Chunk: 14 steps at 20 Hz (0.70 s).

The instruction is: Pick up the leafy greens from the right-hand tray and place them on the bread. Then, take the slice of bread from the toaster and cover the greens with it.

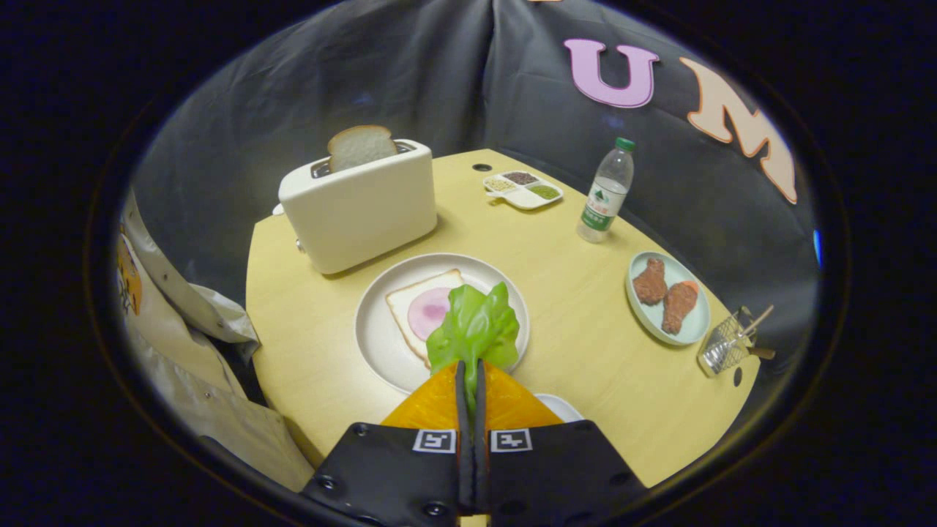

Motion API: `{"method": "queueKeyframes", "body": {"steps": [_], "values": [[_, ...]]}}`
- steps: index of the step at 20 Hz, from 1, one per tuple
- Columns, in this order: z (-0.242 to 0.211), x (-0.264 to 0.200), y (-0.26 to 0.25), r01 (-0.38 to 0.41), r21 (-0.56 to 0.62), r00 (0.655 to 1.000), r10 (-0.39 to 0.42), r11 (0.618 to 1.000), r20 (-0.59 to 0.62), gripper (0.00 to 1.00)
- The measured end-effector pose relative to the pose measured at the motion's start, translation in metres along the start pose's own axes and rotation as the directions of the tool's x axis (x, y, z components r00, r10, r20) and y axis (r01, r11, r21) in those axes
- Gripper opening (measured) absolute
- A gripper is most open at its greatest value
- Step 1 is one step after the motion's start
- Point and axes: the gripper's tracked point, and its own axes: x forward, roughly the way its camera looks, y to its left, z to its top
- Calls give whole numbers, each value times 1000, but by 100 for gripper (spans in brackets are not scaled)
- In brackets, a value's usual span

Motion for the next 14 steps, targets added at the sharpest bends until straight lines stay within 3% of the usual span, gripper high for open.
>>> {"method": "queueKeyframes", "body": {"steps": [14], "values": [[31,67,41,-95,-34,994,93,995,-57,3]]}}
